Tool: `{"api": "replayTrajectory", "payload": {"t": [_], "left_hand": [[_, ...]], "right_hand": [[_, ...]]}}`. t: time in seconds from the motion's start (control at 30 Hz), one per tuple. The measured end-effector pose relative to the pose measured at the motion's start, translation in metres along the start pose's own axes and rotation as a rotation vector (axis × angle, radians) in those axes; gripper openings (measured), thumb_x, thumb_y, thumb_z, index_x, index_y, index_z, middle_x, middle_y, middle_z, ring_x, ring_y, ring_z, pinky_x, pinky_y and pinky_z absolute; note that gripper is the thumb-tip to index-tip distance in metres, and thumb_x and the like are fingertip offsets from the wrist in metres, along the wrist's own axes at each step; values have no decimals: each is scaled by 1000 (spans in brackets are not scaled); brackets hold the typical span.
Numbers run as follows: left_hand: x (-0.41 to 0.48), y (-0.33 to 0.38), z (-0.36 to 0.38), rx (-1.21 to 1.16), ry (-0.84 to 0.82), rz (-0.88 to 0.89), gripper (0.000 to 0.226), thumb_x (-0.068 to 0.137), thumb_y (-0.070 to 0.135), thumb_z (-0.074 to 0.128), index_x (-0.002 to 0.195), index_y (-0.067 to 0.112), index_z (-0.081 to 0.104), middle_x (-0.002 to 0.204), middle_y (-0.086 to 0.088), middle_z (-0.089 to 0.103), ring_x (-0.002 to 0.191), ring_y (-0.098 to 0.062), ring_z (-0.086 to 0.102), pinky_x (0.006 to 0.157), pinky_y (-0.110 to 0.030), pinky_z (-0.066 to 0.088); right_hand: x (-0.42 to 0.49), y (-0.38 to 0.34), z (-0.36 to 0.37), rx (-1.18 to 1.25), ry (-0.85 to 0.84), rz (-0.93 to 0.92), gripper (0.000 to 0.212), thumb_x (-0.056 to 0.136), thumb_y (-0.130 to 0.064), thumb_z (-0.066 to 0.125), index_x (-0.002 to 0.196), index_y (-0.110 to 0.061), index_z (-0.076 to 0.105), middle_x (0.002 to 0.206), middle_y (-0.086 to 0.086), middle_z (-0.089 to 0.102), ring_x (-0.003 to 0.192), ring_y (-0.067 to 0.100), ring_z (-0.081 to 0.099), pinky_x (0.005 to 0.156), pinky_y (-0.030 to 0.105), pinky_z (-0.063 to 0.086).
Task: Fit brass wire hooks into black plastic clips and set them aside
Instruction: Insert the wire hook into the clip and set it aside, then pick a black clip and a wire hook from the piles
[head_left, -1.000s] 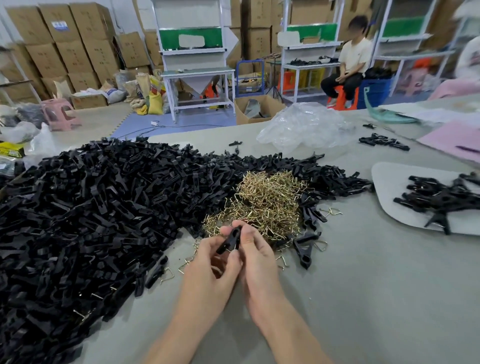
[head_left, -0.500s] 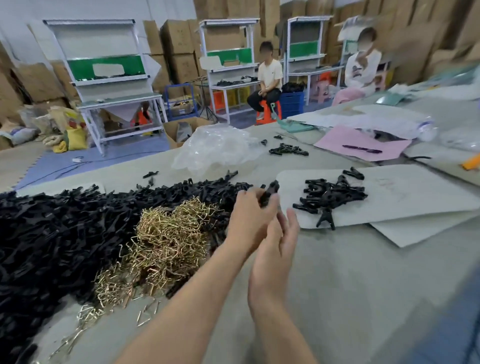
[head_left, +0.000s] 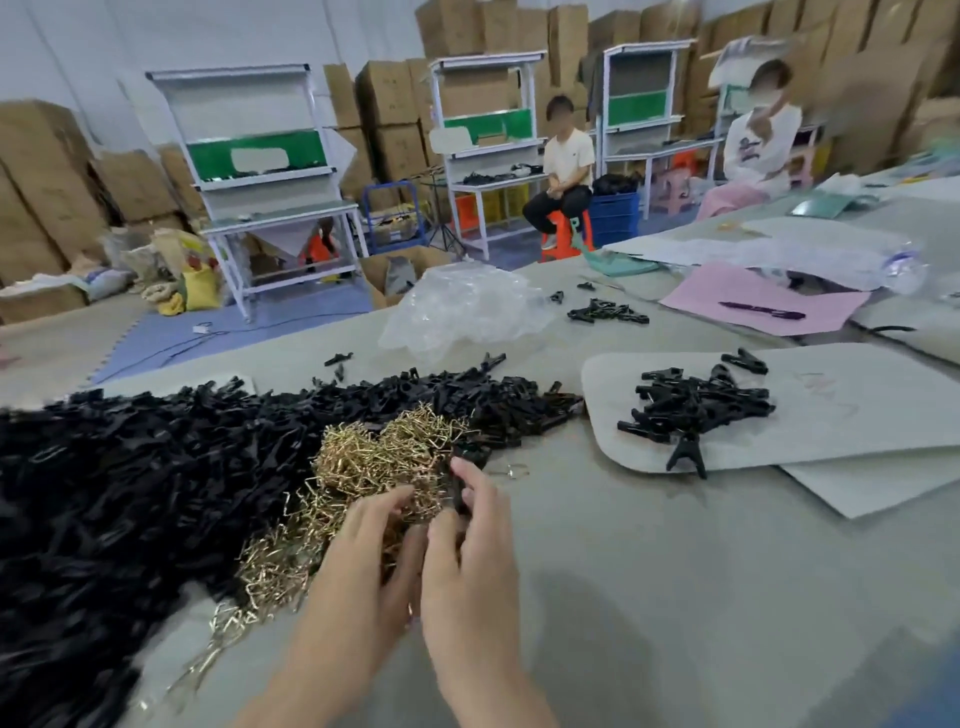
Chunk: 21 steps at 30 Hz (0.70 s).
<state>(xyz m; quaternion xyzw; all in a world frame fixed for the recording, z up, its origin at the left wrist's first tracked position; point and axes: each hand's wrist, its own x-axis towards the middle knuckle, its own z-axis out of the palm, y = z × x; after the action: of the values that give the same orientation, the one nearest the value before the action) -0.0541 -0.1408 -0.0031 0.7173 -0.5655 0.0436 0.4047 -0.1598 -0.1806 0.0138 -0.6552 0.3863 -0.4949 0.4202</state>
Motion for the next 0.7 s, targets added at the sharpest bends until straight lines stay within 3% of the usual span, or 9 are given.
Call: {"api": "replayTrajectory", "payload": {"t": [0.1,0.17,0.27,0.3,0.4,0.43,0.53,0.63,0.7], "left_hand": [[-58,-51,-56,294,158,-32,44,95,51,44,120,21,63,112,0,67,95,-20,67,79,-41,55],[-86,-76,-86,547,254,-113,63,96,61,32,112,13,71,107,-8,71,95,-28,67,85,-43,48],[-103,-88,-109,697,325,-348,61,80,53,43,108,9,74,112,-14,70,102,-39,67,93,-53,45],[-103,-90,-112,700,305,-399,62,76,51,44,109,8,74,114,-16,68,104,-42,65,92,-56,47],[-91,-97,-119,680,235,-449,45,79,37,68,113,6,73,110,-19,65,100,-45,61,79,-54,53],[-86,-102,-120,701,222,-446,43,78,28,78,114,5,72,106,-19,63,97,-44,59,75,-52,54],[-78,-111,-124,734,187,-433,44,73,14,85,114,6,71,97,-16,60,89,-37,57,64,-46,56],[-76,-113,-125,731,175,-398,33,76,15,82,107,10,71,91,-11,59,86,-33,57,55,-44,54],[-77,-112,-125,736,178,-392,27,77,18,80,101,12,70,88,-8,58,84,-32,57,57,-43,53]], "right_hand": [[-27,-12,43,-146,-215,-214,39,103,-26,39,138,-42,39,141,-27,37,135,-11,29,115,15,24],[-41,-18,69,-284,-325,-296,41,100,-29,45,140,-36,45,147,-15,42,141,4,33,120,26,22],[-52,-21,100,-574,-370,-395,44,93,-31,56,136,-27,56,147,5,53,140,28,46,118,48,31],[-52,-19,107,-661,-396,-396,47,94,-33,55,140,-25,54,151,10,49,144,32,41,120,52,26],[-50,-7,116,-801,-538,-383,53,103,-36,41,154,-27,31,167,10,19,156,30,4,120,51,-12],[-49,-4,118,-825,-545,-396,50,104,-36,42,153,-27,34,166,9,20,156,28,4,119,51,-13],[-48,-9,117,-860,-528,-383,38,100,-32,53,138,-28,56,156,7,43,151,27,28,123,52,7],[-48,-5,116,-813,-576,-378,39,105,-33,38,142,-34,49,156,-5,38,152,19,19,126,43,-5],[-46,-4,112,-763,-558,-386,37,104,-34,35,137,-37,53,144,-14,47,149,14,22,126,39,-4]]}}
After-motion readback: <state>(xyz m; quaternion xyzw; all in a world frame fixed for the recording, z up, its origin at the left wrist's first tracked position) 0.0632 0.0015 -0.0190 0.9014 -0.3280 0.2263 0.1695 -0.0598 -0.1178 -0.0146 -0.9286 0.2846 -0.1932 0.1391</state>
